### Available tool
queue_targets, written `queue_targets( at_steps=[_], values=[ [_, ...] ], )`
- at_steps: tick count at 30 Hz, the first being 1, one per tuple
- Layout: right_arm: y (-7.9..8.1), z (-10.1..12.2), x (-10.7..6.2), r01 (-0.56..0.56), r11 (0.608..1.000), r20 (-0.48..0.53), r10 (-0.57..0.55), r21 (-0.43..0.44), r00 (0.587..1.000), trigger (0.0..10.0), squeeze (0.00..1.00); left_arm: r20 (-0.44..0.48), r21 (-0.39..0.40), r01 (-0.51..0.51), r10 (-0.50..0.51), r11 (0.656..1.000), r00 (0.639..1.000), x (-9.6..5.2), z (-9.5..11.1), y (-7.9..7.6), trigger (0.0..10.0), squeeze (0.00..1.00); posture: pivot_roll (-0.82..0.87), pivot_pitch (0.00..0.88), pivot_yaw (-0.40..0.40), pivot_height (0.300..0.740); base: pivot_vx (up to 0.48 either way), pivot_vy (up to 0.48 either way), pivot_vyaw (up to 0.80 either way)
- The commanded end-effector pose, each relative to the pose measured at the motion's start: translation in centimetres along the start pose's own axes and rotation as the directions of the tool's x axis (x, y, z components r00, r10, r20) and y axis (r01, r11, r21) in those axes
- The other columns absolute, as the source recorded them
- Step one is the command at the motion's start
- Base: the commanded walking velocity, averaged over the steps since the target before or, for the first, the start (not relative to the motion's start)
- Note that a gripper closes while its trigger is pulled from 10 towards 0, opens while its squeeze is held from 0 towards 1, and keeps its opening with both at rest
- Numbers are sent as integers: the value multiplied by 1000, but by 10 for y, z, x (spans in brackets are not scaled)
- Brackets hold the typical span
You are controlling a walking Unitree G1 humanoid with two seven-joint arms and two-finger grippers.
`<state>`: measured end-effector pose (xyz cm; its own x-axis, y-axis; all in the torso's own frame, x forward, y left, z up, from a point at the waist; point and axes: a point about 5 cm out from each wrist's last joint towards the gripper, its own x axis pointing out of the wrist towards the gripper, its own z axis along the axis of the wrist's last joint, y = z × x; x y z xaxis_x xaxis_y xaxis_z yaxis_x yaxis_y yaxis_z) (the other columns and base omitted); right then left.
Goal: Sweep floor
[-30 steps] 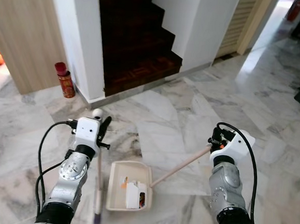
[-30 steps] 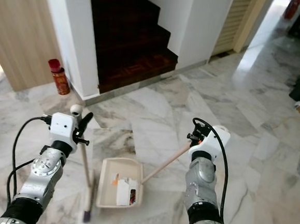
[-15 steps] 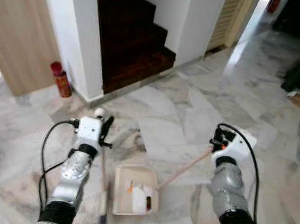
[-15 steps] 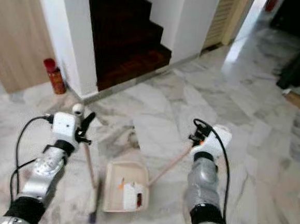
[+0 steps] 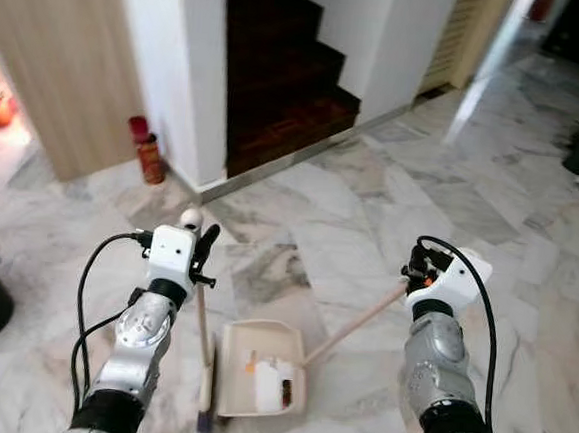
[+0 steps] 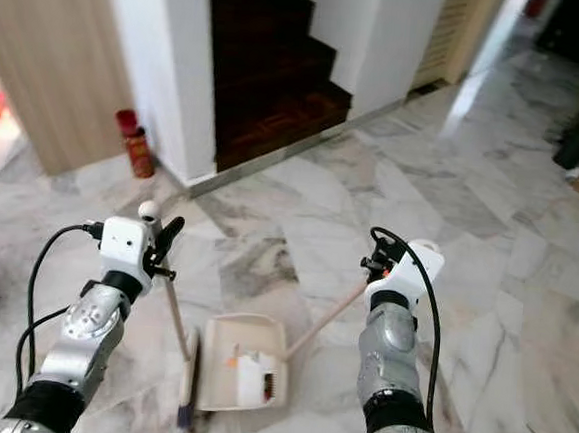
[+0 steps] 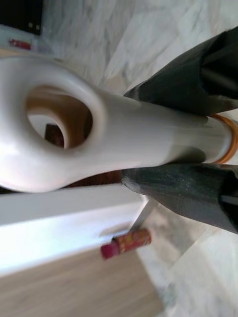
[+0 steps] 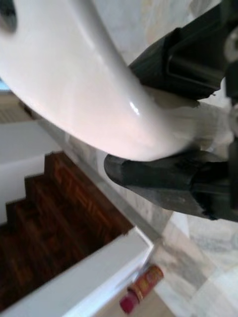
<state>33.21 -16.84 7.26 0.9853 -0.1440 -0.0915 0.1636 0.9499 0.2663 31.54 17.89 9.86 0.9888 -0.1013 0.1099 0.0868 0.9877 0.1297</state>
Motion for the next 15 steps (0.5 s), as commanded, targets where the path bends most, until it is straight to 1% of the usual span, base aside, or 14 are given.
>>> queue_targets(
  at_steps=[1, 15],
  values=[
    [-2, 13, 5, 8, 999, 51, -9, 36, 999, 10000, 0, 52, 19, 16, -17, 1000, 999, 6, 12, -4, 10000, 0, 40, 0, -59, 740, 0, 368, 0],
    [3, 13, 5, -12, 1000, 48, 11, 26, 999, 10000, 0, 52, 22, 9, -10, 1000, 999, 7, 14, -2, 10000, 0, 48, 0, -60, 740, 0, 367, 0]
  ],
)
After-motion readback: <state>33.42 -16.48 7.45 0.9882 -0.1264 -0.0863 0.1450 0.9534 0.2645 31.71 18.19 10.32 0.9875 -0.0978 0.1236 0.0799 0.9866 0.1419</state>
